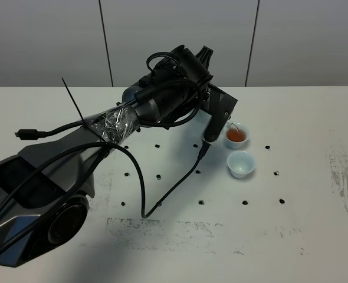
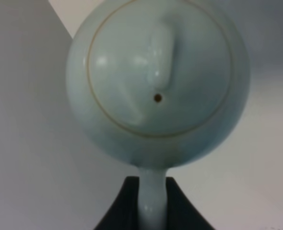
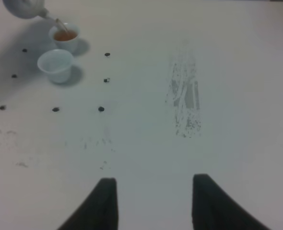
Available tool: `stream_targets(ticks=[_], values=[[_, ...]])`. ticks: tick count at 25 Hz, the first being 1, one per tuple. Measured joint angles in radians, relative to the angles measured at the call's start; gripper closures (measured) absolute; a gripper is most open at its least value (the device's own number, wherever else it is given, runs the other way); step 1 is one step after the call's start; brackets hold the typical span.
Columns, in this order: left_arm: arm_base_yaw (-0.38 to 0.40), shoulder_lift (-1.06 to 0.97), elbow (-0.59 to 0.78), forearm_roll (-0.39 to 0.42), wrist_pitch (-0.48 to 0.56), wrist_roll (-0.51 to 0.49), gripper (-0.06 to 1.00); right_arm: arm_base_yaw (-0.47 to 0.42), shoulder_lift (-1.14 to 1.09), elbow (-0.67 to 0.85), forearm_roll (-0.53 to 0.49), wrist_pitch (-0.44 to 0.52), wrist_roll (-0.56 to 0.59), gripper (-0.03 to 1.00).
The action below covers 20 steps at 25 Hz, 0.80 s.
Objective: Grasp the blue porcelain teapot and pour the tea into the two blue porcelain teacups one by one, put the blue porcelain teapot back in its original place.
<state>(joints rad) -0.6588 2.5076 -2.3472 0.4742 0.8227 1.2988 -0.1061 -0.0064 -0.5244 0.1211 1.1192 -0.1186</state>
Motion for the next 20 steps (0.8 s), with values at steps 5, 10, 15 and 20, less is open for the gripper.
stream_targets(ticks=[5, 10, 15, 20], values=[[0.002, 0.000, 0.000, -0.031, 0.016, -0.002, 0.90, 0.000, 0.000, 0.000, 0.000, 0.000, 0.000, 0.62], [0.024, -0.003, 0.000, -0.070, 0.042, -0.021, 0.90, 0.000, 0.000, 0.000, 0.000, 0.000, 0.000, 0.62], [0.062, -0.034, -0.002, -0.161, 0.086, -0.068, 0.90, 0.000, 0.000, 0.000, 0.000, 0.000, 0.000, 0.62], [0.119, -0.068, -0.003, -0.340, 0.108, -0.192, 0.90, 0.000, 0.000, 0.000, 0.000, 0.000, 0.000, 0.62]])
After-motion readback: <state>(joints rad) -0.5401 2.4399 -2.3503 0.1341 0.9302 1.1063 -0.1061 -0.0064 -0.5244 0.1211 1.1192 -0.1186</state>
